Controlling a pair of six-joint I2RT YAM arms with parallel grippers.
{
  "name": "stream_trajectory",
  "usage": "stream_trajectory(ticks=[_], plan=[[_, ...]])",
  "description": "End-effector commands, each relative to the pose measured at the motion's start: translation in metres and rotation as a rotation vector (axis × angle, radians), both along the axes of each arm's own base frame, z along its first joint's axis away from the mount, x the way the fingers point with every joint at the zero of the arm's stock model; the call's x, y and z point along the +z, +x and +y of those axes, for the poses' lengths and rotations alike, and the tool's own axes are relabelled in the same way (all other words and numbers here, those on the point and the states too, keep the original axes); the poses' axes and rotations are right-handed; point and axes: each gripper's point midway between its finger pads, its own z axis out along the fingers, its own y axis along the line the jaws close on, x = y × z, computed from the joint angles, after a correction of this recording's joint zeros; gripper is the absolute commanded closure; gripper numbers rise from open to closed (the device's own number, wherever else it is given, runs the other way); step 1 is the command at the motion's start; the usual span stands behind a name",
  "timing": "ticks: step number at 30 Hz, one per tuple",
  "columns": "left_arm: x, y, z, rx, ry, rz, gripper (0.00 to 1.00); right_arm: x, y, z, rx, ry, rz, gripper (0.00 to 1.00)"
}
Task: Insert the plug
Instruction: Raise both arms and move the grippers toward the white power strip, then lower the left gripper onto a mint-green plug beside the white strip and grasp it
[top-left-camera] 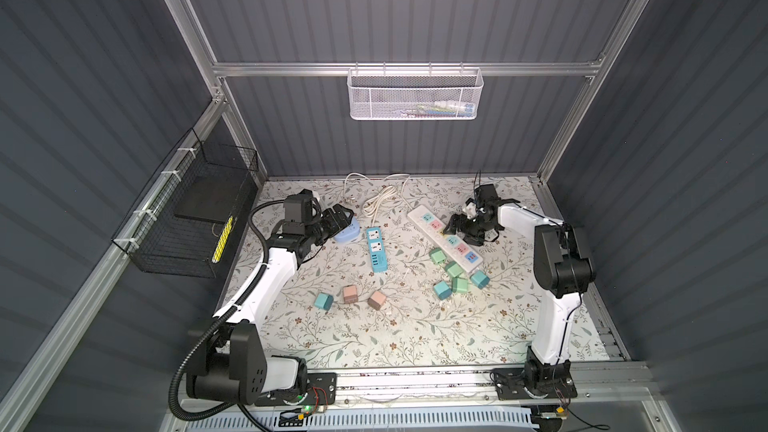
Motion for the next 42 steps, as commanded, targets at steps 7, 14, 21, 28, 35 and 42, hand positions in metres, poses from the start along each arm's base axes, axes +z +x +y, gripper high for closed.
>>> stream_trajectory(ticks=[7,14,21,28,35,42], plan=[[-0.027,-0.039,-0.053,-0.174,0.259,0.047,0.16,0.049,-0.012,0.000,-0.033,-0.075,-0.138,0.15],[-0.074,-0.071,-0.097,-0.351,0.559,0.091,0.20,0.068,-0.046,-0.033,-0.048,-0.215,-0.204,0.21],[-0.114,-0.063,-0.146,-0.486,0.675,0.118,0.27,0.057,-0.088,-0.045,-0.085,-0.231,-0.214,0.27],[-0.115,-0.001,-0.173,-0.382,0.742,0.062,0.43,0.056,-0.101,-0.047,-0.088,-0.221,-0.225,0.34],[-0.135,0.018,-0.184,-0.404,0.816,0.104,0.50,0.066,-0.103,-0.047,-0.079,-0.215,-0.258,0.37],[-0.156,0.007,-0.192,-0.476,0.794,0.134,0.55,0.077,-0.108,-0.047,-0.078,-0.195,-0.289,0.36]])
